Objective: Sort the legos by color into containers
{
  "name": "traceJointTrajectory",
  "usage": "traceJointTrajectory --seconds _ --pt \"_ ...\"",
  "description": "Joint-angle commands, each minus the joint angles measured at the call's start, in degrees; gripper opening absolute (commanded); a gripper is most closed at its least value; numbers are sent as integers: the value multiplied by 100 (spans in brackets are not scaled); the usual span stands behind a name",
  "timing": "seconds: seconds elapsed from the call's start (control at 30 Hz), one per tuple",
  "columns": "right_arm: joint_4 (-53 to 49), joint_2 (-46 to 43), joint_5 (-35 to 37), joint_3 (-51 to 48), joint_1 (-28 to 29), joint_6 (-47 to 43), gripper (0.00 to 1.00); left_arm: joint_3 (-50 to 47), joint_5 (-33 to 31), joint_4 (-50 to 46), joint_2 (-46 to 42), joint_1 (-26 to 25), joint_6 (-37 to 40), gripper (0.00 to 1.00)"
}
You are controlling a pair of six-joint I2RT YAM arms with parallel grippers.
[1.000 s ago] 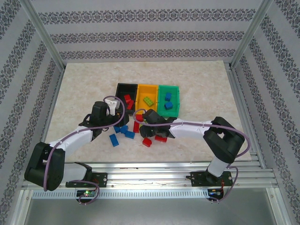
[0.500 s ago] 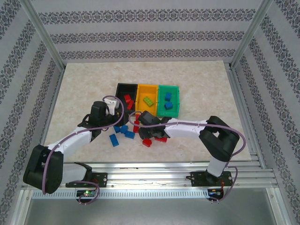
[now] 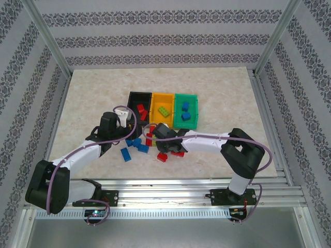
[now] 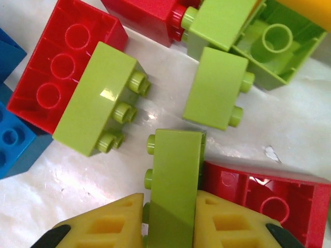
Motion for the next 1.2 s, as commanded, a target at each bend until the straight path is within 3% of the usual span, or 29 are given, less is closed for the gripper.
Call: traceJointTrajectory --seconds 0.0,0.17,0.37,0.63,0.83,1.17 --pt "-151 -414 98 -34 -16 -62 25 -68 54 53 -121 54 -72 59" --pt "-42 -848 -108 97 -190 -123 25 -83 5 78 -67 48 -62 59" --pt "204 -1014 -534 439 -838 -296 25 -26 118 73 40 56 -82 59" --pt "99 -27 -1242 1734 -1754 -598 27 -55 96 124 71 56 -108 59" --pt "-82 623 -1792 2450 -2079 -663 34 -37 151 144 170 55 -125 59" --pt "143 126 -1999 1629 -2099 -894 39 59 176 83 370 54 -116 60"
